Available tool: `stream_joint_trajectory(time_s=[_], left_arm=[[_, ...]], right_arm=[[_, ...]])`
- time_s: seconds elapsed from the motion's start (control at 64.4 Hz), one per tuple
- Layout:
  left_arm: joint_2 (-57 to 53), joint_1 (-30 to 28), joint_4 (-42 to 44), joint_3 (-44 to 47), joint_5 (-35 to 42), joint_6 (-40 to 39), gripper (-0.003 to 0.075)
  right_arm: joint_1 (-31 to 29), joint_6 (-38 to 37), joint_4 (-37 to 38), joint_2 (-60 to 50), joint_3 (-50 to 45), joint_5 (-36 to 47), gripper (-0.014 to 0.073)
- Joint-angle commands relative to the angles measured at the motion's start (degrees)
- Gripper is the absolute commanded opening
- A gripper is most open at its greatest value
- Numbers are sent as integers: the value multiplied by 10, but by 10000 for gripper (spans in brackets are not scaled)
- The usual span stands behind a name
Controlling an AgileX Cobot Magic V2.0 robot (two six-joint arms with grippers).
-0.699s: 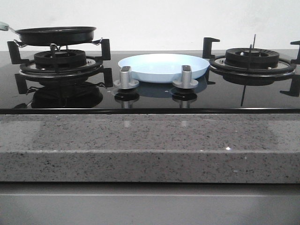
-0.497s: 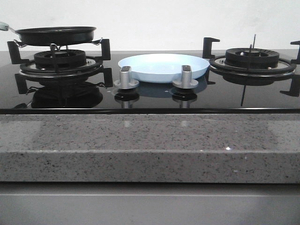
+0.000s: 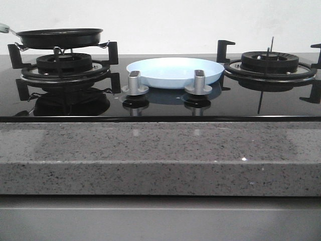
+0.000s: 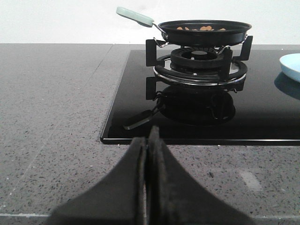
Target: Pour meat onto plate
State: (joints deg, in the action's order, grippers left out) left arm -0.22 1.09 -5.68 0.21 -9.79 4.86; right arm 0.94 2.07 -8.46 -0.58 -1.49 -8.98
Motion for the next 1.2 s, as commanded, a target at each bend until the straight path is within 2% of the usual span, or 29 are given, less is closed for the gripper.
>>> stream_joint_trajectory(time_s=[0.0, 0.746, 1.057, 1.181], left_arm=[[-9, -1, -6, 4, 51, -4, -20], [-9, -1, -6, 4, 51, -4, -20], [-9, -1, -7, 4, 83, -9, -20], [-7, -1, -37, -20, 98, -31, -20]], right_arm=[[-4, 3, 2, -10, 3, 49, -60], [-4, 3, 2, -10, 3, 49, -60], [-4, 3, 2, -10, 3, 51, -60], [-4, 3, 2, -10, 14, 53, -60]])
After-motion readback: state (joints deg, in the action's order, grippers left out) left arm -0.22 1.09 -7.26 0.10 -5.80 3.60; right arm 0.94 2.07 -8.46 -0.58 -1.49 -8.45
